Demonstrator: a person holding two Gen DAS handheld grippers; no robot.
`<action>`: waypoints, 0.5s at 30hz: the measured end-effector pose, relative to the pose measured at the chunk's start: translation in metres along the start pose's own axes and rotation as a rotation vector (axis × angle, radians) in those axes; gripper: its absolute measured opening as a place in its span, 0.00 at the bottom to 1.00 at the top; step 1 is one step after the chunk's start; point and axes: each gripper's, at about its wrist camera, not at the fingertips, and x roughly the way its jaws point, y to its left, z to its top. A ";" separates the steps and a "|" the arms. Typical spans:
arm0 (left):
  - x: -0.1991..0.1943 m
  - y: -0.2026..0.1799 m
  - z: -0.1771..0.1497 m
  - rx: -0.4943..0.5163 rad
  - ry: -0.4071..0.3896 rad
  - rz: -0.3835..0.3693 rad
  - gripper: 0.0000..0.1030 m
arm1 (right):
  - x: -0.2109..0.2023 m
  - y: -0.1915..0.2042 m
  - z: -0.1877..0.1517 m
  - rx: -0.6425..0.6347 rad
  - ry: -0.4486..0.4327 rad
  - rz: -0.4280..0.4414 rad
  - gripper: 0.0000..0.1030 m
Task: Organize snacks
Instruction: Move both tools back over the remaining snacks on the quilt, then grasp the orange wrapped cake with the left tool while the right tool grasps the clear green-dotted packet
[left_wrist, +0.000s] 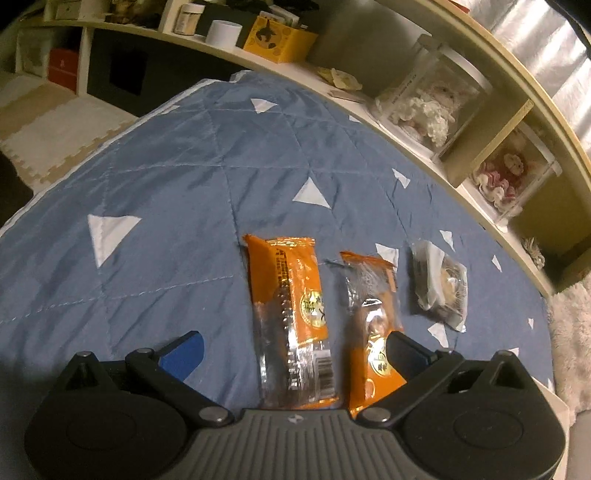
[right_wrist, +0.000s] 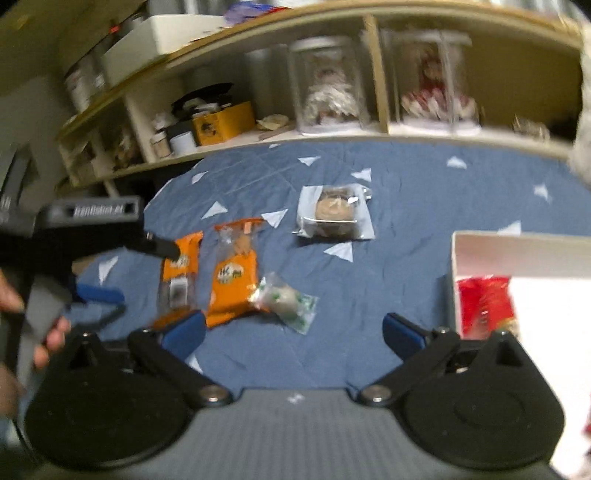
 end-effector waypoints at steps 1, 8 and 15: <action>0.002 -0.001 0.000 0.011 -0.009 0.005 1.00 | 0.005 0.000 0.002 0.027 0.004 0.009 0.97; 0.012 -0.005 0.000 0.090 -0.049 0.070 1.00 | 0.042 -0.016 0.015 0.297 0.034 0.062 0.80; 0.021 -0.007 0.003 0.212 -0.005 0.146 1.00 | 0.077 -0.029 0.011 0.414 0.104 0.112 0.67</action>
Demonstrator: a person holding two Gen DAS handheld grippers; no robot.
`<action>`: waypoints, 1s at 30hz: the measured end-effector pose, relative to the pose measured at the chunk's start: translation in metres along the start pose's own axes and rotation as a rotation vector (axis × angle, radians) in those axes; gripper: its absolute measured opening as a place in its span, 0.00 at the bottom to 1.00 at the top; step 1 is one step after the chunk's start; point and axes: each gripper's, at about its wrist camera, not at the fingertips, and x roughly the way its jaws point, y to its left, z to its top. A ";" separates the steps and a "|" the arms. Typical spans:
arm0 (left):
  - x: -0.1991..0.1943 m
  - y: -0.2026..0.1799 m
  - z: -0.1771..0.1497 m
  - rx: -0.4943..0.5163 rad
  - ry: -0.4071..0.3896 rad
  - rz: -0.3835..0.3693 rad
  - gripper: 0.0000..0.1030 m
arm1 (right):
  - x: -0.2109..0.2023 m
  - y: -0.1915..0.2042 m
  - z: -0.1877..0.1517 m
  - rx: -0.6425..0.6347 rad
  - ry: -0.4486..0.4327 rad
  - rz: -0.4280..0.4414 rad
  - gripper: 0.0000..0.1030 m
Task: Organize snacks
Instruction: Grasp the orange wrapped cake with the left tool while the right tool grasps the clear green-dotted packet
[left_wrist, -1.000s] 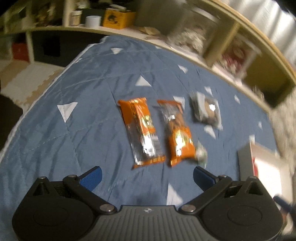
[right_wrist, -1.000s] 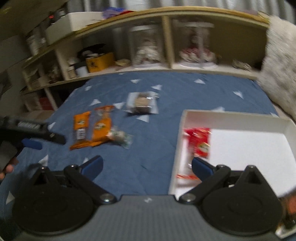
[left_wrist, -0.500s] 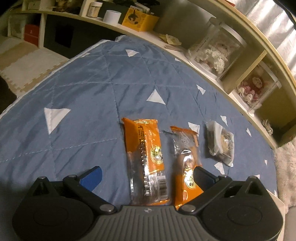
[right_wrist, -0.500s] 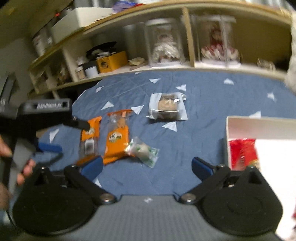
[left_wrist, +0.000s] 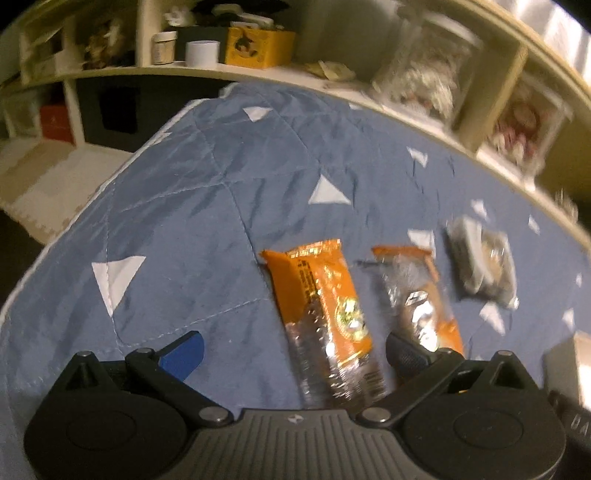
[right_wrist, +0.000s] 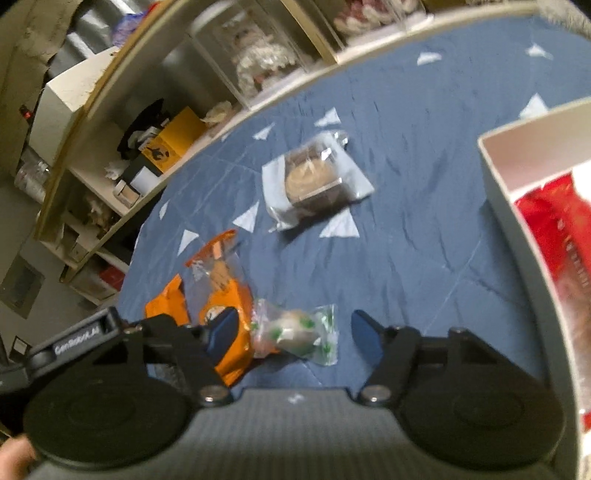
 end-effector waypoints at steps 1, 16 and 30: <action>0.001 -0.001 0.000 0.027 0.006 0.012 1.00 | 0.004 -0.001 -0.001 0.008 0.015 0.007 0.64; 0.000 -0.018 -0.013 0.196 0.018 0.064 1.00 | -0.009 0.001 -0.002 -0.072 0.018 -0.025 0.39; -0.030 -0.003 -0.010 0.172 0.022 -0.010 0.92 | -0.036 0.035 -0.030 -0.487 0.125 -0.169 0.38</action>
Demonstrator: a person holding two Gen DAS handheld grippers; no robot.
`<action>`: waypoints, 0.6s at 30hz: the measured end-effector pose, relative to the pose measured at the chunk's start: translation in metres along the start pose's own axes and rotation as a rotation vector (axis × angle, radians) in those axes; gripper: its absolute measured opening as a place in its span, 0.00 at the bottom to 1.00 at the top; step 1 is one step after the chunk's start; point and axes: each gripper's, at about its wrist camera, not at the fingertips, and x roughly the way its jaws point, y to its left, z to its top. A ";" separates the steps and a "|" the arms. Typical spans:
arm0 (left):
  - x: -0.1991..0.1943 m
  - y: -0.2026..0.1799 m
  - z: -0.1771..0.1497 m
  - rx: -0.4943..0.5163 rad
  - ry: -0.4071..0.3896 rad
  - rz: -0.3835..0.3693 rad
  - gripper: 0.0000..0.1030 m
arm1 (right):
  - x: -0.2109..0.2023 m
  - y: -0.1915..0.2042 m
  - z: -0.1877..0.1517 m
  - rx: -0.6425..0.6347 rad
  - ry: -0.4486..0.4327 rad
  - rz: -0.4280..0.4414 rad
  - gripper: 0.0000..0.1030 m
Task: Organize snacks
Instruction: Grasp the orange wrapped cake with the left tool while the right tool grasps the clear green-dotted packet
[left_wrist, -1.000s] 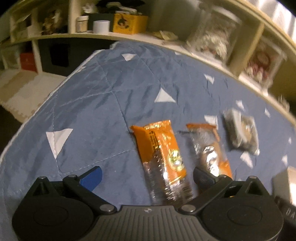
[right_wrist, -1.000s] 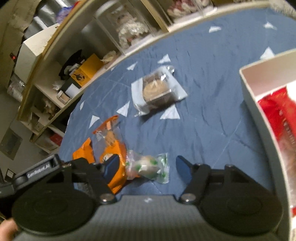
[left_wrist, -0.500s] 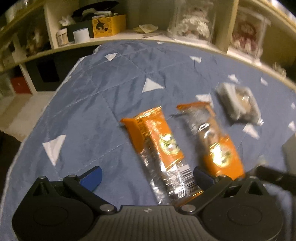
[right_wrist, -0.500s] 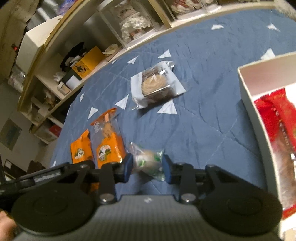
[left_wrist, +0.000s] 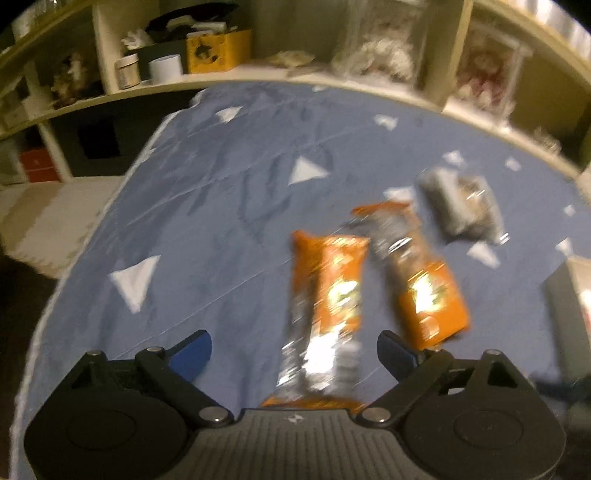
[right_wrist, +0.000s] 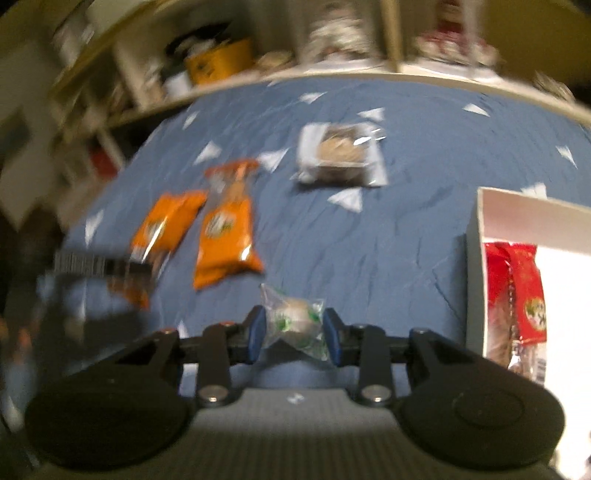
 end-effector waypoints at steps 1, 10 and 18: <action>0.001 -0.002 0.002 0.000 -0.010 -0.017 0.91 | 0.000 0.005 -0.003 -0.035 0.019 -0.005 0.39; 0.021 -0.005 0.006 0.016 -0.028 -0.029 0.70 | 0.007 0.011 -0.017 0.015 0.084 0.017 0.58; 0.028 -0.012 0.008 0.087 -0.030 -0.029 0.62 | 0.018 0.000 -0.016 0.195 0.114 0.085 0.72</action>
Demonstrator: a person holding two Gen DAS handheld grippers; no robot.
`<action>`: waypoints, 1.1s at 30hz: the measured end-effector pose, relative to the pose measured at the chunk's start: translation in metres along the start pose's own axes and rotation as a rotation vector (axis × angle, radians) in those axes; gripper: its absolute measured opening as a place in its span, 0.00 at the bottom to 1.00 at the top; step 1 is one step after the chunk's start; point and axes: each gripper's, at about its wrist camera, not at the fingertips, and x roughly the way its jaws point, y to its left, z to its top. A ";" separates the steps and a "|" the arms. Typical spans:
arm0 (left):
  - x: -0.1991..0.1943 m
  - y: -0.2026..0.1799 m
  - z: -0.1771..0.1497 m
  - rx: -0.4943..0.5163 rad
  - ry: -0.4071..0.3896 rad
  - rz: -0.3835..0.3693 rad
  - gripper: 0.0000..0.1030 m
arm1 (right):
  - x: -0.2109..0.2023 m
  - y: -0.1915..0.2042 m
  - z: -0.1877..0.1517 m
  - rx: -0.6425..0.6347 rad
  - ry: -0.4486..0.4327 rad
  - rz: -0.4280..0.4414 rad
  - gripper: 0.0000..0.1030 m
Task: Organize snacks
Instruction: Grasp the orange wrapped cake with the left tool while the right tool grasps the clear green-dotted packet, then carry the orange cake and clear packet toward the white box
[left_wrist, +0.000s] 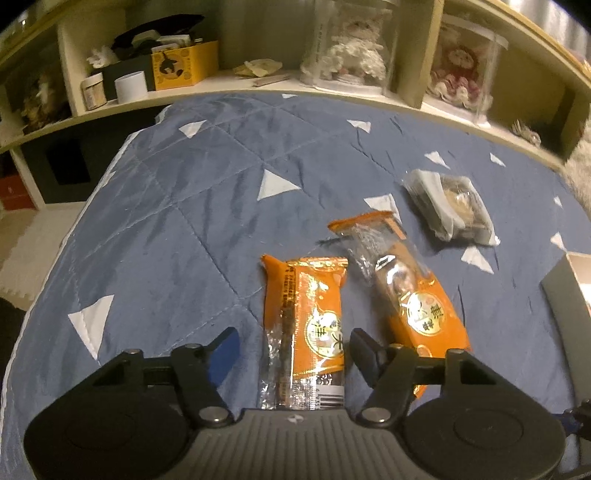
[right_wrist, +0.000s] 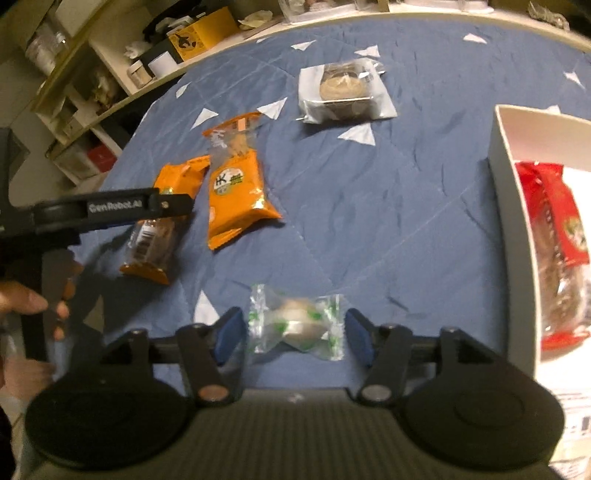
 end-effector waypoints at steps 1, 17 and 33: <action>0.001 -0.001 0.000 0.006 0.003 0.003 0.60 | 0.001 0.002 0.000 -0.004 0.003 0.003 0.77; -0.005 -0.007 -0.005 -0.018 0.041 0.002 0.41 | 0.006 -0.008 0.002 0.114 -0.015 0.023 0.55; -0.065 -0.020 -0.018 -0.125 -0.012 -0.045 0.38 | -0.024 -0.005 0.005 -0.010 -0.099 -0.023 0.36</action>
